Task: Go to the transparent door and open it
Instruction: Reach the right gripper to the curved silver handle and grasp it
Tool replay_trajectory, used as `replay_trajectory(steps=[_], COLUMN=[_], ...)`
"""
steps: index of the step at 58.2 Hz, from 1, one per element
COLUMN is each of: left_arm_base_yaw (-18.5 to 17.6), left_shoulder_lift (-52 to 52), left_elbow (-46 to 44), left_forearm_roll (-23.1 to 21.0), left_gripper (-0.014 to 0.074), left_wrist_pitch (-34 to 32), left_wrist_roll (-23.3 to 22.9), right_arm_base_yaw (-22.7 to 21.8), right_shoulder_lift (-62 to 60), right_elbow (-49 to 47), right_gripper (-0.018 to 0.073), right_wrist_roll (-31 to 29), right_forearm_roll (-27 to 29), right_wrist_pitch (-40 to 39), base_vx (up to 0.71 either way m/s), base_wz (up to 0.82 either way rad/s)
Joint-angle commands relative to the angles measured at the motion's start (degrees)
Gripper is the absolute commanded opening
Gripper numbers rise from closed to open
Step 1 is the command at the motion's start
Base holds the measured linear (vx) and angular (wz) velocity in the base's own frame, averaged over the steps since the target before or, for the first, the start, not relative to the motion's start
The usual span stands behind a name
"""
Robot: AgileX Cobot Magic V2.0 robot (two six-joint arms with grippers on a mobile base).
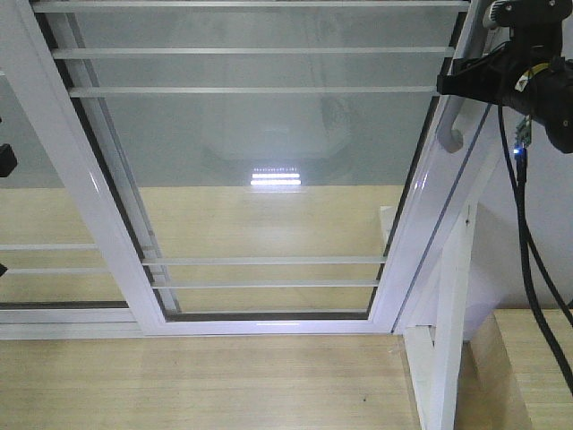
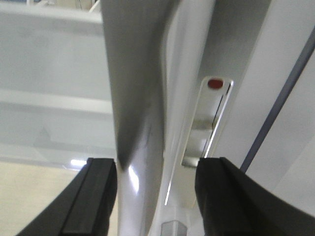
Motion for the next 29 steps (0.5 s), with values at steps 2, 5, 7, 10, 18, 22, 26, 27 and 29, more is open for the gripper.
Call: replay_trajectory(steps=[2,5,7,10,18,22,26,27,29], left_arm_base_yaw=[-0.1,-0.1,-0.1,-0.1,-0.1,-0.1,-0.1,-0.1,-0.1], left_shoulder_lift=[-0.6,-0.6,-0.6,-0.6,-0.6,-0.6,-0.6,-0.6,-0.6], left_elbow=[-2.1,-2.1,-2.1,-2.1,-2.1,-2.1,-2.1,-2.1,-2.1], left_forearm_roll=[-0.3,-0.3,-0.3,-0.3,-0.3,-0.3,-0.3,-0.3,-0.3], left_gripper=[0.044,0.044,0.044,0.044,0.044,0.044,0.044,0.044,0.044], left_wrist_pitch=[-4.7,-4.7,-4.7,-4.7,-4.6,-4.6,-4.6,-4.6,-4.6], left_wrist_roll=[-0.5,-0.5,-0.5,-0.5,-0.5,-0.5,-0.5,-0.5,-0.5], right_arm_base_yaw=[-0.1,-0.1,-0.1,-0.1,-0.1,-0.3,-0.3,-0.3,-0.3], right_shoulder_lift=[-1.7,-1.1,-0.7,-0.3,0.4,0.5,0.5,0.5,0.5], right_elbow=[-2.0,-2.0,-2.0,-2.0,-2.0,-2.0,-2.0,-2.0,-2.0], right_gripper=[0.0426,0.0413,0.0399,0.0376,0.0297,0.0248,0.0192,0.0174,0.0143], right_wrist_roll=[-0.3,-0.3,-0.3,-0.3,-0.4,-0.4,-0.4,-0.4,-0.4], right_forearm_roll=[0.1,0.1,0.1,0.1,-0.3,-0.2,0.0,0.0,0.0], right_wrist_pitch=[-6.2,-7.4,-8.2,-9.0,-9.4,-9.9,-10.8,-11.1,-11.9], base_vx=[0.0,0.0,0.0,0.0,0.0,0.0,0.0,0.0,0.0], base_wz=[0.0,0.0,0.0,0.0,0.0,0.0,0.0,0.0,0.0])
